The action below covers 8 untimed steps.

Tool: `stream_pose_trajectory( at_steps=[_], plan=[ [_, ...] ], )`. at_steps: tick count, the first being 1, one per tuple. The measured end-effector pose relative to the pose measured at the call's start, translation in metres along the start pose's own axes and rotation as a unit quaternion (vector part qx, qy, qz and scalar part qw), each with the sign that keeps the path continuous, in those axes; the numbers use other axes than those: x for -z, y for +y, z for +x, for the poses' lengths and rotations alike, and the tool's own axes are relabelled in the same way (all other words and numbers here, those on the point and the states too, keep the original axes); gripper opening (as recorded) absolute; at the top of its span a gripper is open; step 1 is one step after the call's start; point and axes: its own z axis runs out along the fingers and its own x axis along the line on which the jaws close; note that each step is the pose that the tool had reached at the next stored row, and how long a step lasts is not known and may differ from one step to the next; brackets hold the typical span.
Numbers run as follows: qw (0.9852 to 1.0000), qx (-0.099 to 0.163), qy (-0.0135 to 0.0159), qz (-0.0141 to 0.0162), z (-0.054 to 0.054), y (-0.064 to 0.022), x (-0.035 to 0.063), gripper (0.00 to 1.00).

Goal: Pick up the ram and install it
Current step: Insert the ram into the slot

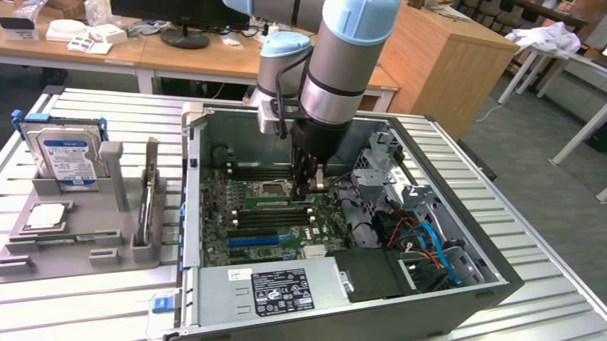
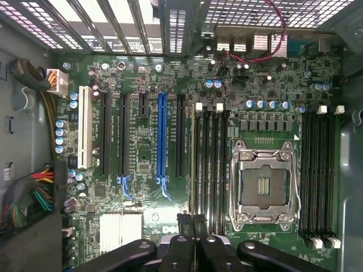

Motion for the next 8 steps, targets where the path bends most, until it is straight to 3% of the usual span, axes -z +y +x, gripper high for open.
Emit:
stream_pose_trajectory(
  at_steps=[8],
  plan=[
    [1.0,0.0,-0.0001,0.0006,-0.011,0.0,-0.0027,0.11]
  ],
)
